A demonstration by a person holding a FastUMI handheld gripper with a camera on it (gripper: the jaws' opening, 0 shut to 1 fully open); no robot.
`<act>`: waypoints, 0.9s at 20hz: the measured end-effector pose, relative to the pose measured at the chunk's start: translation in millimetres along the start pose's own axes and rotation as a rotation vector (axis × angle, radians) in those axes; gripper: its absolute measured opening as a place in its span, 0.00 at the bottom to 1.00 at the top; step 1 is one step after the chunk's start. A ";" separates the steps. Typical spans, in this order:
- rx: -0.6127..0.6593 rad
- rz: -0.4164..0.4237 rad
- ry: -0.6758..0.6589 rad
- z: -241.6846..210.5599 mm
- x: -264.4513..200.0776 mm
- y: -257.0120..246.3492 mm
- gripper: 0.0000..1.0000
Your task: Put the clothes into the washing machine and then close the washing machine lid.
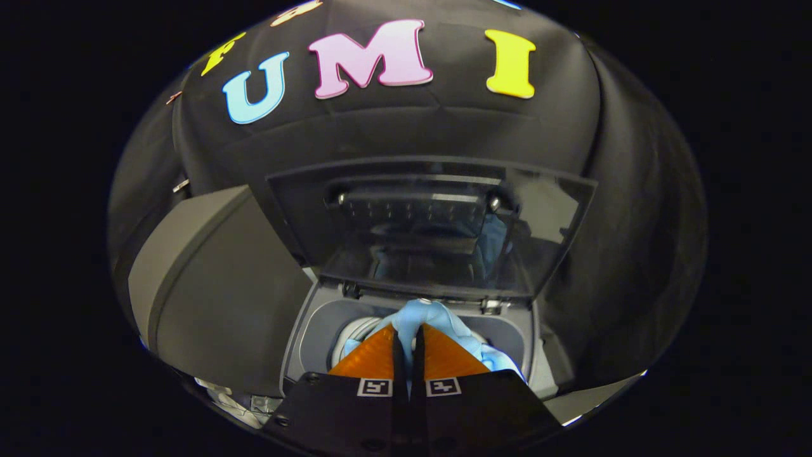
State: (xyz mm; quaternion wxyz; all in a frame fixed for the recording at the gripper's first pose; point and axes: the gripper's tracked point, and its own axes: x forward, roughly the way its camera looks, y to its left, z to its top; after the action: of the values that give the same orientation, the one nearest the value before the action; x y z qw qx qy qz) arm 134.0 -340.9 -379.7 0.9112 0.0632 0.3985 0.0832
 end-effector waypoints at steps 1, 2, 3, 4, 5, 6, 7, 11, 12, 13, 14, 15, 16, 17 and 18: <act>-0.009 -0.001 0.020 -11.9 9.9 0.8 0.05; -0.011 0.000 0.035 -24.9 22.1 1.7 0.04; -0.006 -0.003 0.060 -37.6 32.6 2.7 0.05; 0.001 -0.005 0.088 -51.0 42.6 4.3 0.05; 0.004 -0.008 0.114 -64.4 51.6 4.5 0.04; 0.004 -0.014 0.144 -78.8 62.0 4.6 0.05; 0.008 -0.019 0.167 -88.2 68.5 3.4 0.05; 0.017 -0.037 0.229 -117.8 79.2 -5.0 0.04; 0.020 -0.038 0.239 -121.7 80.4 -5.8 0.05; 0.039 -0.024 0.249 -124.5 81.5 -3.7 0.05; 0.071 -0.004 0.263 -127.5 82.0 0.1 0.05; 0.105 0.013 0.271 -128.3 83.6 3.6 0.06; 0.132 0.015 0.262 -124.9 83.5 2.7 0.13; 0.151 0.016 0.228 -116.1 83.4 1.2 0.34; 0.141 -0.007 0.190 -113.0 91.7 -7.8 0.54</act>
State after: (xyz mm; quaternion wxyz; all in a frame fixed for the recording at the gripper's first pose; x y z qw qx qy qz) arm 112.9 -324.5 -522.9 0.8629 0.1177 0.4881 0.0571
